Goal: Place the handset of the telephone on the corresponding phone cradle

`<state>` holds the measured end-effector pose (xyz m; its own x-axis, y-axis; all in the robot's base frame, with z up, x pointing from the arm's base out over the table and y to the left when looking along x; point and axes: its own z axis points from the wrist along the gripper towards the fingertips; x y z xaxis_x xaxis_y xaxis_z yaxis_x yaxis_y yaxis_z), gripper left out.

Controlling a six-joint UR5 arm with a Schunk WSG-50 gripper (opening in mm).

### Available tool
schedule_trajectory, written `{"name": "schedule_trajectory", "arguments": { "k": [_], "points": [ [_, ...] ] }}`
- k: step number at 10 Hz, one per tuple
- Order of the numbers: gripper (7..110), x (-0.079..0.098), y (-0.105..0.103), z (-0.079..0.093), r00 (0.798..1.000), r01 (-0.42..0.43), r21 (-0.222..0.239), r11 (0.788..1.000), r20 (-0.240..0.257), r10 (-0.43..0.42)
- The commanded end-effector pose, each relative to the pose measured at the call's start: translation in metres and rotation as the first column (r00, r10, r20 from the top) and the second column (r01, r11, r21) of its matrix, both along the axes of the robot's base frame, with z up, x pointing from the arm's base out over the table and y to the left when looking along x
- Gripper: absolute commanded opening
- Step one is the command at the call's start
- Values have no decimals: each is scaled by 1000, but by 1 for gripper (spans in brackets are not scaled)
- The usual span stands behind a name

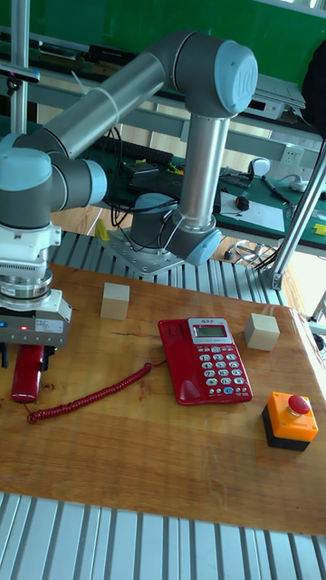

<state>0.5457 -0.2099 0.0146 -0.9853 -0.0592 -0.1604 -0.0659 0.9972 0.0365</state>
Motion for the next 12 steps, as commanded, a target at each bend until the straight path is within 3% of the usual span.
{"name": "schedule_trajectory", "arguments": {
  "k": [1, 2, 4, 8, 10, 12],
  "points": [
    [88, -6, 11, 15, 998, -44, 39, 998, 37, 42],
    [88, -8, 14, 19, 997, -69, 48, 996, 50, 66],
    [88, -20, 1, 18, 994, -107, 10, 994, 34, 107],
    [88, -44, 2, 8, 983, -181, 52, 982, 26, 180],
    [88, -44, 0, 7, 991, -137, 49, 989, 11, 137],
    [88, -36, -14, 0, 996, -84, 0, 996, 7, 84]
  ]
}}
